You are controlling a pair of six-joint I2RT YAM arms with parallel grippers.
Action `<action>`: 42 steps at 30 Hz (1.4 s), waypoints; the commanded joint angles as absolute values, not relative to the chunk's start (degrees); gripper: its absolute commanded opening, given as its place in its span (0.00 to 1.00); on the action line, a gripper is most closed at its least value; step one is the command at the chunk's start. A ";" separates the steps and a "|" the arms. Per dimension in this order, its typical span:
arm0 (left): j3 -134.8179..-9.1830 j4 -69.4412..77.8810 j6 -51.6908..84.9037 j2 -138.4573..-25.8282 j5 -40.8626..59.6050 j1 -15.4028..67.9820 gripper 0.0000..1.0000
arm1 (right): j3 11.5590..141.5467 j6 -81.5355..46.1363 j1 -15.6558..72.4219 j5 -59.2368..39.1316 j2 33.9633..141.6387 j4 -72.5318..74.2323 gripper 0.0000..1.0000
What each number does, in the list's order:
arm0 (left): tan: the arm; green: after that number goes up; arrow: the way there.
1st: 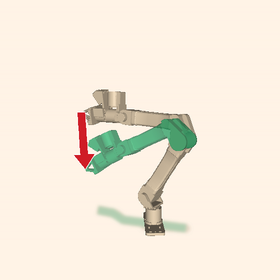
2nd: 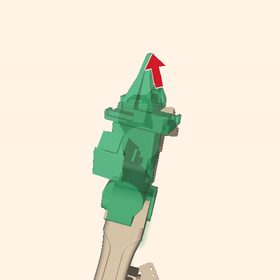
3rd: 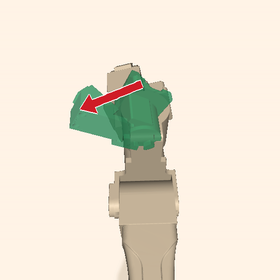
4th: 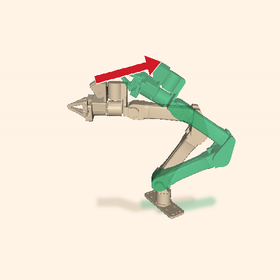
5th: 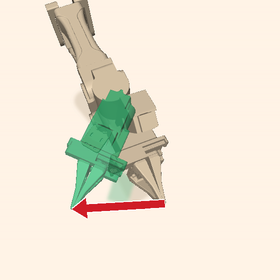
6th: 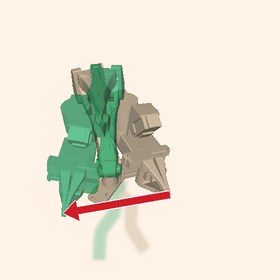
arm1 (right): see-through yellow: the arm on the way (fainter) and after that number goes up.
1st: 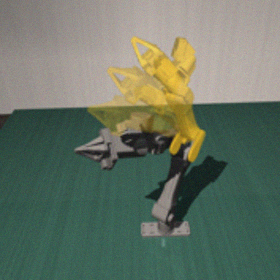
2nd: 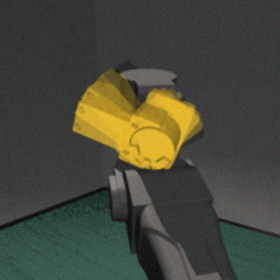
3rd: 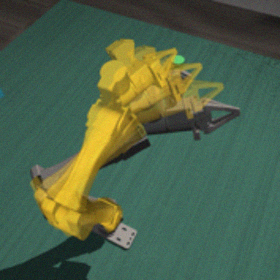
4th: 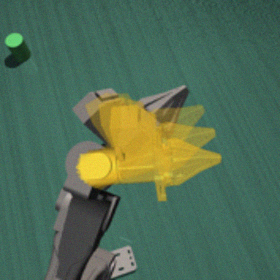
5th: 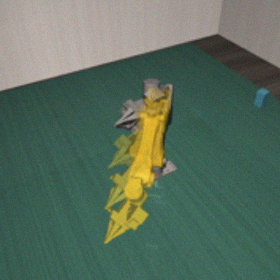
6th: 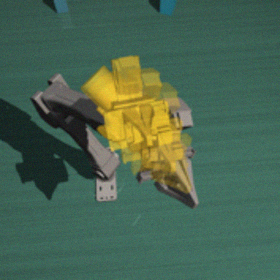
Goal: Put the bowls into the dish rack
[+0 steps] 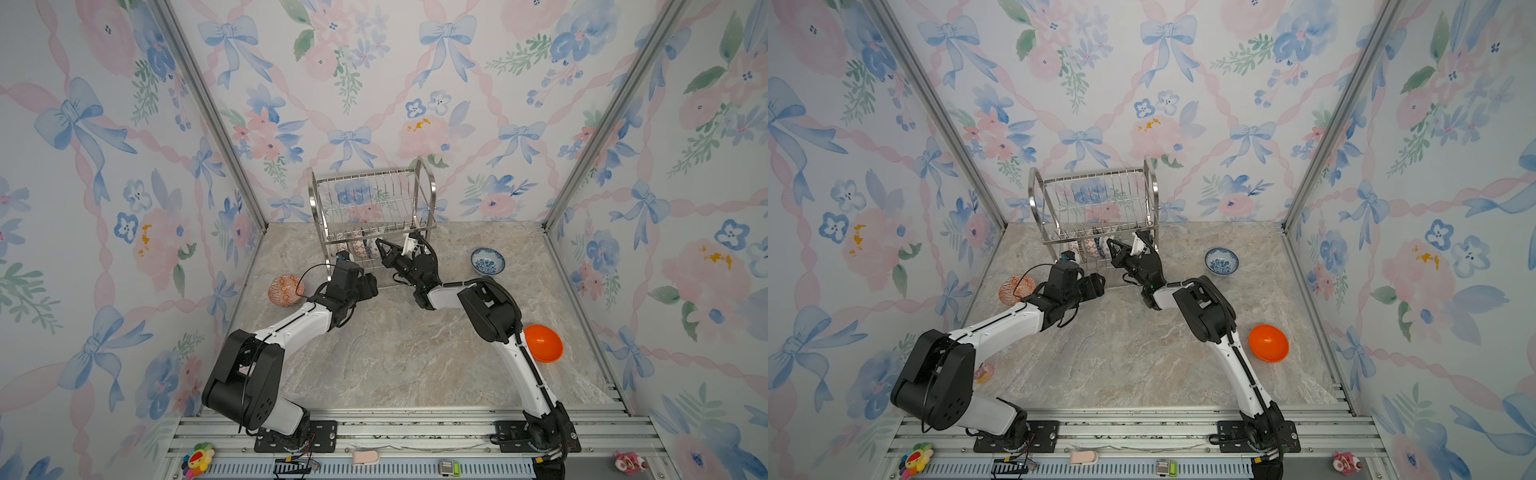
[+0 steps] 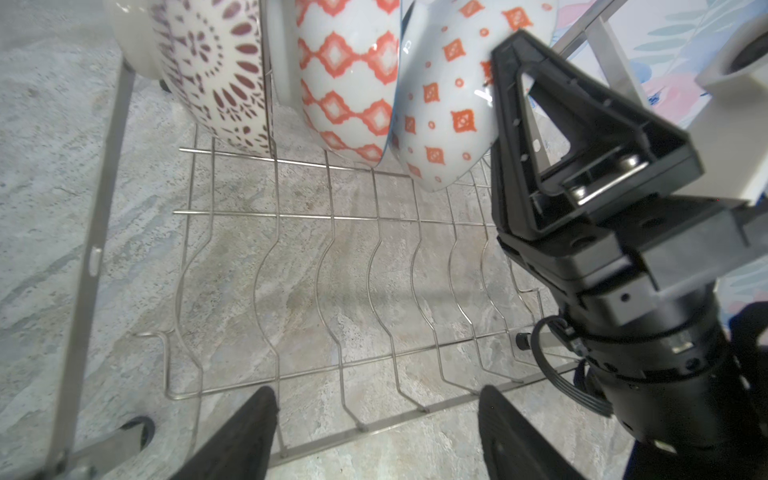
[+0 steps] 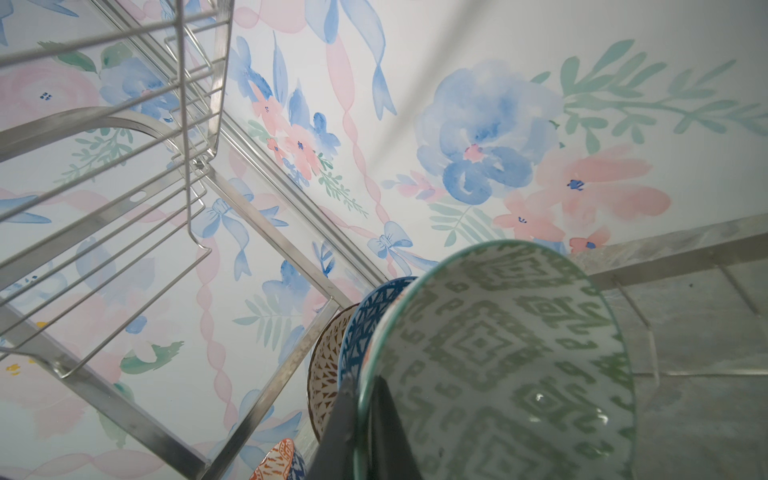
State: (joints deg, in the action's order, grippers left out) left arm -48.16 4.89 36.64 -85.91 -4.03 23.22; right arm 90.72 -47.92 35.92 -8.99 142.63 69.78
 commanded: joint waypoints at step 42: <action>-49.66 -0.43 30.35 -92.47 -4.04 19.79 0.75 | 100.12 -50.67 37.18 -6.85 150.00 64.48 0.13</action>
